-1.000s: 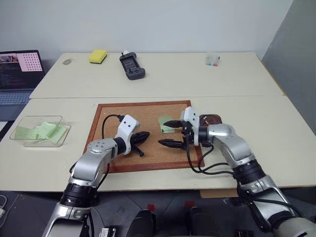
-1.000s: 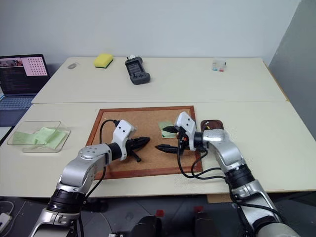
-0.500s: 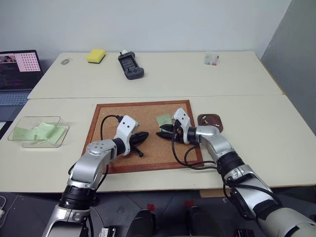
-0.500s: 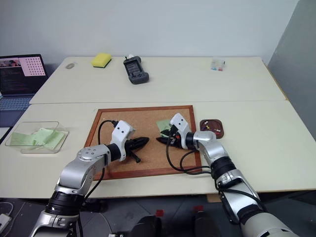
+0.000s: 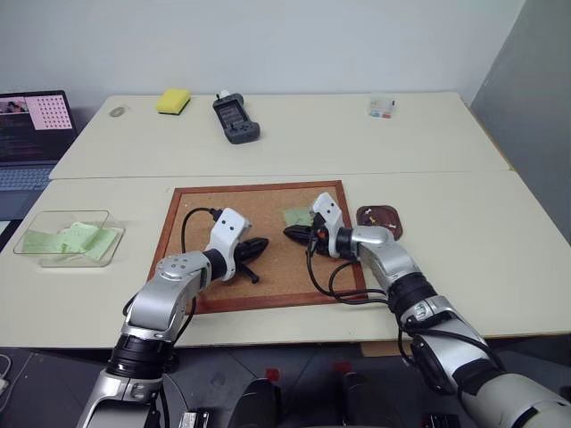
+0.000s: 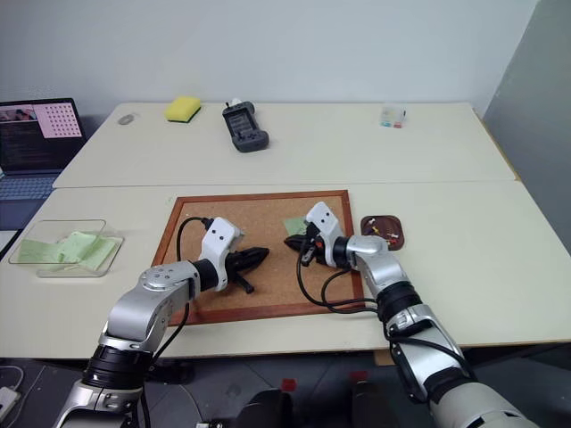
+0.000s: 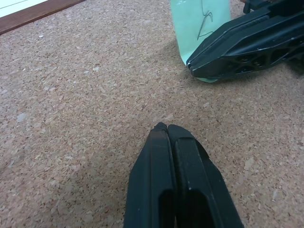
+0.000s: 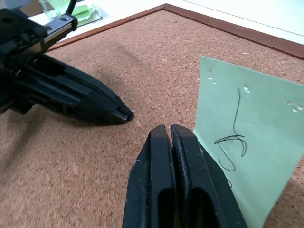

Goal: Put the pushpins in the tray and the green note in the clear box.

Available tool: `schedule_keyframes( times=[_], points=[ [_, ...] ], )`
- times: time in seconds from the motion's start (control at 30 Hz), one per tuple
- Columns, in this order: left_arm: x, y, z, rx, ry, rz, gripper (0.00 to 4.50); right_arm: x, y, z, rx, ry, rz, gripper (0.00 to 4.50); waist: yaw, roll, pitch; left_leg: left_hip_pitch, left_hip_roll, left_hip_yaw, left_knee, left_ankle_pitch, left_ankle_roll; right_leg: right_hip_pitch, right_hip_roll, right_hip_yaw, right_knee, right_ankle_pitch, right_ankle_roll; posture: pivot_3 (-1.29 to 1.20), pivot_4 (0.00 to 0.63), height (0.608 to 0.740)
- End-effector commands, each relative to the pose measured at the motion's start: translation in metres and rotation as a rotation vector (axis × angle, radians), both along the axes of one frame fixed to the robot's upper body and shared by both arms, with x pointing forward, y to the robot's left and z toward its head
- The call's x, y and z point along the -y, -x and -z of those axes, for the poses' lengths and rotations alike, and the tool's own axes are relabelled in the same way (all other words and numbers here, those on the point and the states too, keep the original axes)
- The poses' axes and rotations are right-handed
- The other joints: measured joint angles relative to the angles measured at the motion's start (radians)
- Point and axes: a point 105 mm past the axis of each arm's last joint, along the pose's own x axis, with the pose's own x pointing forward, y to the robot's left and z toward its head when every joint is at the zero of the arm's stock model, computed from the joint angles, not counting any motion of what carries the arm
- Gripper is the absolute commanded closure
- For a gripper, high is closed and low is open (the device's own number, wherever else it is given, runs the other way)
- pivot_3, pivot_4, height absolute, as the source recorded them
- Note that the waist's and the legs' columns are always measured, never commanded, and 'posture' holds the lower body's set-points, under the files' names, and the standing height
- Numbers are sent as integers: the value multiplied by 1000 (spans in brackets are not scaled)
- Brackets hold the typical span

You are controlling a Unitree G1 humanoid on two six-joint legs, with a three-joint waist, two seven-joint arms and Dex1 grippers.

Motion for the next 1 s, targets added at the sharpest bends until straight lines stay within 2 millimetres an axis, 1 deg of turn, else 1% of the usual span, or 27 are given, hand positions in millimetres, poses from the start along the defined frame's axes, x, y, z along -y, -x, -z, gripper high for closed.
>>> schedule_keyframes(
  times=[0.03,0.13,0.27,0.37,0.4,0.43,0.47,0.5,0.63,0.73,0.8,0.83,0.87,0.9,0.93,0.97,1.0],
  points=[
    [1,11,27,-111,-18,5,4500,-2,2,-48,153,-74,-36,4468,1,0,0,-2,0,0,0,0,0,-2,0,0,0,0,0,0,150,740],
    [3,10,26,-105,-13,7,4500,-2,6,-59,186,-78,-43,4468,1,0,0,-3,0,0,1,0,0,-3,0,0,1,0,0,0,150,740],
    [4,8,24,-96,-9,8,4500,0,7,-64,212,-65,-36,4468,3,0,0,-2,0,0,1,0,0,-3,0,0,1,0,0,0,150,740],
    [3,7,15,-60,14,19,4500,4,7,-66,246,-41,-32,4468,4,0,0,-3,0,0,1,0,0,-3,0,0,1,0,0,0,150,740],
    [2,5,7,-47,58,13,4500,5,8,-66,261,-30,-35,4468,5,0,0,-3,0,0,1,0,0,-3,0,0,1,0,0,0,150,740],
    [2,5,-1,-34,106,11,4303,6,9,-67,269,-26,-36,4489,5,0,0,-3,0,0,1,0,0,-3,0,0,1,0,0,0,150,740],
    [4,6,-13,-26,175,24,4185,7,9,-68,273,-28,-33,4500,5,0,0,-3,0,0,1,0,0,-3,0,0,1,0,0,0,150,740],
    [5,8,-20,-22,218,37,4060,8,10,-69,274,-30,-31,4500,5,0,0,-3,0,0,1,0,0,-4,0,0,1,0,0,0,150,740],
    [8,17,-42,-14,329,92,3361,9,8,-76,263,-60,-7,4500,4,-2,3,-6,1,0,1,0,0,-7,0,0,1,0,0,0,150,740],
    [15,24,-54,-16,404,146,2719,9,8,-83,249,-88,6,4500,4,-3,3,-6,1,0,1,0,0,-7,0,0,2,0,0,0,150,740],
    [23,28,-61,-10,438,184,2381,7,9,-87,244,-99,5,4500,5,-3,3,-6,1,0,1,0,0,-6,0,0,2,0,0,0,150,740],
    [26,28,-62,-2,443,192,2121,6,9,-88,242,-103,4,4500,5,-3,4,-6,1,0,1,0,0,-6,0,0,2,0,0,0,150,740],
    [29,26,-62,10,436,192,2036,6,10,-90,241,-106,1,4500,5,-3,4,-6,1,0,1,0,0,-6,0,0,1,0,0,0,150,740],
    [31,24,-62,26,421,184,1703,4,12,-91,239,-111,-2,4500,5,-4,4,-6,1,0,1,0,0,-6,0,0,1,0,0,0,150,740],
    [32,21,-60,37,406,173,1648,3,13,-92,237,-115,-4,4500,5,-4,4,-6,1,0,1,0,0,-6,0,0,1,0,0,0,150,740],
    [34,19,-58,42,396,173,1347,2,14,-94,233,-122,-8,4500,6,-4,4,-6,1,0,1,0,0,-6,0,0,1,0,0,0,150,740],
    [37,17,-57,42,399,175,1256,0,16,-95,227,-133,-11,4500,6,-4,4,-6,1,0,1,0,0,-6,0,0,1,0,0,0,150,740]
  ],
)
